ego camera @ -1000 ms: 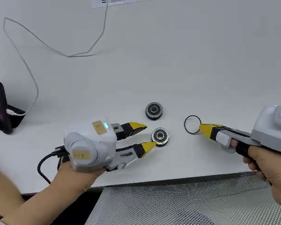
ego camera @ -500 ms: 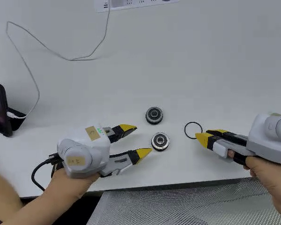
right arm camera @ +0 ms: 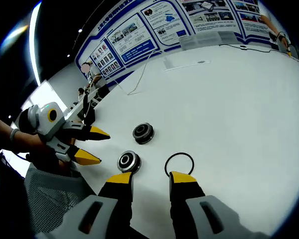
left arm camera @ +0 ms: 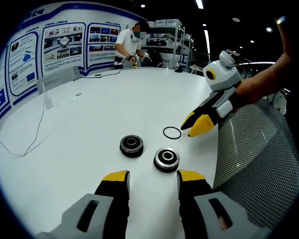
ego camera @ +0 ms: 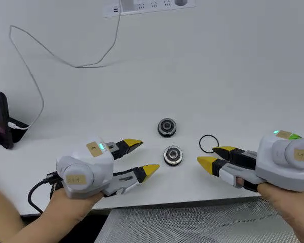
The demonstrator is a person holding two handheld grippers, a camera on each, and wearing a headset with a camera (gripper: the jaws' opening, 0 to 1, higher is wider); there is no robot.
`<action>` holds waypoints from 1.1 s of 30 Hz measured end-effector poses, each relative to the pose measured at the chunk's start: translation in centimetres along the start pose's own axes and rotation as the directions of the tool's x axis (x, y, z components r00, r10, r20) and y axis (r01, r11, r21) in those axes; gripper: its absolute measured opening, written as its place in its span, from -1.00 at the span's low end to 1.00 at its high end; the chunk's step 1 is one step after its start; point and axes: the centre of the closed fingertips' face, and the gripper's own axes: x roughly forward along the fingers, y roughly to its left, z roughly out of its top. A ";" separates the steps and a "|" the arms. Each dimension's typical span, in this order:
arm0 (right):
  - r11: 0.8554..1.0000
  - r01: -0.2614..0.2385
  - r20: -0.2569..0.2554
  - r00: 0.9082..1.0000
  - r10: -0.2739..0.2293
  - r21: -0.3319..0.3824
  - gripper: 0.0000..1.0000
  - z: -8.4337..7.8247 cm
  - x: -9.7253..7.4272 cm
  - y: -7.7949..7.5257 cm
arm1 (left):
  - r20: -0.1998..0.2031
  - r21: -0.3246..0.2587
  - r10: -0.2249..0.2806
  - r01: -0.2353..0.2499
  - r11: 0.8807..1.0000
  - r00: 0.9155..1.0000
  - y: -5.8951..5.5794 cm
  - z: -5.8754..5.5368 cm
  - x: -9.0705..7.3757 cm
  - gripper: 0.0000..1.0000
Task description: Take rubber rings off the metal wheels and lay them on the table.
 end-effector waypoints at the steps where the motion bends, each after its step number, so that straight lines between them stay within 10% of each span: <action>1: 1.000 -0.005 -0.001 1.000 0.005 0.002 -0.42 0.0 0.1 0.1 | 0.004 0.001 -0.002 0.002 1.000 1.000 -0.1 0.1 0.1 -0.25; 33: 0.995 -0.086 0.011 0.996 0.085 0.049 -0.68 0.3 2.1 2.7 | -0.042 0.116 -0.105 0.109 0.987 0.994 -2.6 1.4 3.6 -0.62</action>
